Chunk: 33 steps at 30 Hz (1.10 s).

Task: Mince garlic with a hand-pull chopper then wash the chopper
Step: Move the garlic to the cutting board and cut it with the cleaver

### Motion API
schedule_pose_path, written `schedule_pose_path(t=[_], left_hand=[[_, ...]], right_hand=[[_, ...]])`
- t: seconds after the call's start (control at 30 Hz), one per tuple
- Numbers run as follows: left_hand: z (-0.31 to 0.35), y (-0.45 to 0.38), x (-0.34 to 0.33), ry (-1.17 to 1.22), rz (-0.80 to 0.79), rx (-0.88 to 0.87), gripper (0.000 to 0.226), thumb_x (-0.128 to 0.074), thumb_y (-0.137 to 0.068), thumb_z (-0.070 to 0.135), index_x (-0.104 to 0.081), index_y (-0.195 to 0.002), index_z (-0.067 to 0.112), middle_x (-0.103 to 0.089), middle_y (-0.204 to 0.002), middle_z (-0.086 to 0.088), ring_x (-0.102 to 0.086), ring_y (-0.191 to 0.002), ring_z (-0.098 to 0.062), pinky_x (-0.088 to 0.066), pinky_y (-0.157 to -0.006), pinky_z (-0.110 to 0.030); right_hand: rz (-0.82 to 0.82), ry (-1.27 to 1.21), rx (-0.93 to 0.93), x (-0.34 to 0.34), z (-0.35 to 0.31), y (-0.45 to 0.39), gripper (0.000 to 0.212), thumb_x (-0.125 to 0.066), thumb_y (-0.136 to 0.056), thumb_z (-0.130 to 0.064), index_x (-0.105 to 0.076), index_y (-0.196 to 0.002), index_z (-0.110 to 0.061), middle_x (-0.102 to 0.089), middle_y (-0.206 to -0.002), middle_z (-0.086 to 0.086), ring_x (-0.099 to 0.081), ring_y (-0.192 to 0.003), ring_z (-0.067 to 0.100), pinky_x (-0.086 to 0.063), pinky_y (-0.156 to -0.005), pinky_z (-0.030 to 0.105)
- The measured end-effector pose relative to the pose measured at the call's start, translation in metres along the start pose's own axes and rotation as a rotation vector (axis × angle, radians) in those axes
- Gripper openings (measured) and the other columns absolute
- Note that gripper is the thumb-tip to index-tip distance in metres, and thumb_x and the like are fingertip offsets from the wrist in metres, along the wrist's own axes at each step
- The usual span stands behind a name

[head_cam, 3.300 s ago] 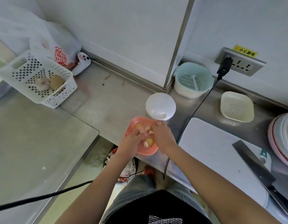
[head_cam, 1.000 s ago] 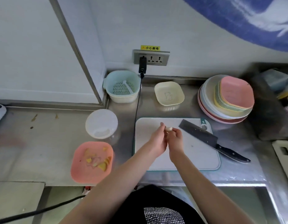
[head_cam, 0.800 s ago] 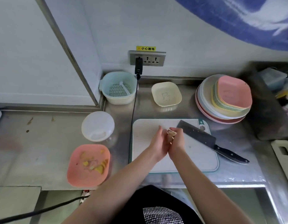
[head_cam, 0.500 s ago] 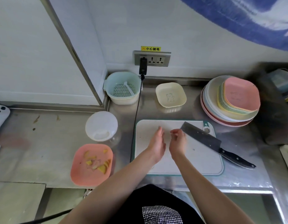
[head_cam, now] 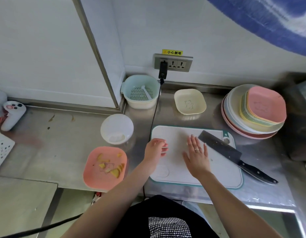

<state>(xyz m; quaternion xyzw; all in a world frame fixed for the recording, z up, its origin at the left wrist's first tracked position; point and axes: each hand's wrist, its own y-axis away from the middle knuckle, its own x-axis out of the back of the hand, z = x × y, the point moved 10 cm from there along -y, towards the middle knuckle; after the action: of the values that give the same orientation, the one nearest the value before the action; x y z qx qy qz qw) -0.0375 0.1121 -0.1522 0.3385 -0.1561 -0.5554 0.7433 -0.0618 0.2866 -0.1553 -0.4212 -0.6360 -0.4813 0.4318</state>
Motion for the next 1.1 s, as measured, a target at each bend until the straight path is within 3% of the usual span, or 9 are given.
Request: schedule_pose_path(t=[0.13, 0.2, 0.27, 0.4, 0.5, 0.63, 0.8, 0.97, 1.1], left_hand=[[0.005, 0.013, 0.013, -0.181, -0.031, -0.078, 0.008, -0.057, -0.089, 0.011, -0.064, -0.085, 0.011, -0.061, -0.077, -0.006, -0.056, -0.064, -0.018, -0.044, -0.056, -0.027], [0.017, 0.019, 0.035, -0.349, 0.038, -0.231, 0.014, -0.056, -0.086, 0.017, -0.064, -0.076, 0.01, -0.059, -0.065, -0.007, -0.052, -0.058, -0.017, -0.043, -0.052, -0.028], [0.026, 0.028, 0.07, -0.408, 0.182, -0.338, 0.025, -0.056, -0.08, 0.028, -0.062, -0.06, 0.014, -0.054, -0.05, -0.005, -0.05, -0.052, -0.017, -0.043, -0.054, -0.034], [0.033, 0.059, 0.17, -0.336, 0.564, -0.441, 0.035, -0.049, -0.085, 0.024, -0.041, -0.052, 0.014, -0.035, -0.046, 0.003, -0.033, -0.047, -0.015, -0.026, -0.052, -0.029], [0.028, 0.078, 0.222, -0.637, 0.7, -0.427, 0.024, -0.053, -0.085, 0.019, -0.047, -0.064, 0.009, -0.047, -0.057, -0.004, -0.041, -0.054, -0.023, -0.029, -0.05, -0.031], [0.004, 0.077, 0.224, -1.012, 0.525, -0.358, 0.01, -0.058, -0.085, 0.026, -0.06, -0.087, 0.017, -0.064, -0.089, -0.004, -0.058, -0.075, -0.025, -0.049, -0.066, -0.035], [-0.006, 0.064, 0.196, -1.163, 0.316, -0.396, 0.057, -0.056, -0.079, 0.063, -0.062, -0.116, 0.02, -0.06, -0.11, 0.004, -0.056, -0.097, -0.019, -0.041, -0.074, -0.026], [0.001, 0.068, 0.228, -1.123, 0.502, -0.422, 0.021, -0.052, -0.086, 0.011, -0.061, -0.104, 0.004, -0.056, -0.115, -0.01, -0.05, -0.104, -0.033, -0.042, -0.08, -0.035], [0.016, 0.052, 0.222, -1.089, 0.374, -0.42, 0.032, -0.046, -0.094, 0.009, -0.056, -0.124, 0.009, -0.046, -0.138, -0.007, -0.051, -0.113, -0.029, -0.045, -0.094, -0.038]], right_hand=[[0.088, -0.04, -0.019, 0.013, -0.007, 0.0, 0.054, -0.022, -0.102, -0.035, -0.01, -0.153, -0.02, -0.002, -0.159, -0.008, 0.004, -0.147, 0.011, 0.018, -0.112, 0.044], [0.208, -0.086, 0.064, 0.031, -0.032, 0.002, 0.048, -0.025, -0.099, -0.034, -0.037, -0.144, -0.019, -0.036, -0.151, -0.003, -0.027, -0.142, 0.021, -0.001, -0.116, 0.046], [0.248, -0.14, 0.187, 0.04, -0.073, 0.003, 0.036, -0.037, -0.09, -0.027, -0.06, -0.116, -0.017, -0.065, -0.116, 0.003, -0.056, -0.112, 0.029, -0.032, -0.101, 0.046], [0.167, -0.185, 0.545, 0.044, -0.18, 0.02, 0.028, -0.039, -0.077, -0.024, -0.064, -0.085, -0.014, -0.065, -0.078, 0.002, -0.061, -0.079, 0.028, -0.045, -0.073, 0.036], [0.018, -0.141, 0.734, 0.028, -0.243, 0.035, 0.026, -0.045, -0.085, -0.021, -0.063, -0.103, -0.015, -0.065, -0.101, 0.006, -0.055, -0.101, 0.028, -0.039, -0.088, 0.038], [-0.121, 0.101, 0.833, -0.007, -0.285, 0.043, 0.033, -0.046, -0.092, -0.016, -0.054, -0.124, -0.015, -0.049, -0.132, 0.007, -0.039, -0.125, 0.027, -0.03, -0.099, 0.041], [-0.102, 0.26, 0.728, -0.023, -0.287, 0.032, 0.032, -0.049, -0.092, -0.018, -0.056, -0.122, -0.015, -0.048, -0.13, 0.007, -0.037, -0.122, 0.028, -0.033, -0.097, 0.041], [-0.151, 0.213, 0.716, -0.03, -0.29, 0.025, 0.033, -0.051, -0.092, -0.023, -0.053, -0.125, -0.019, -0.051, -0.129, 0.005, -0.037, -0.122, 0.026, -0.032, -0.099, 0.039], [-0.181, 0.161, 0.717, -0.03, -0.301, 0.022, 0.031, -0.048, -0.095, -0.022, -0.054, -0.125, -0.017, -0.054, -0.127, 0.006, -0.042, -0.121, 0.025, -0.035, -0.099, 0.037]])
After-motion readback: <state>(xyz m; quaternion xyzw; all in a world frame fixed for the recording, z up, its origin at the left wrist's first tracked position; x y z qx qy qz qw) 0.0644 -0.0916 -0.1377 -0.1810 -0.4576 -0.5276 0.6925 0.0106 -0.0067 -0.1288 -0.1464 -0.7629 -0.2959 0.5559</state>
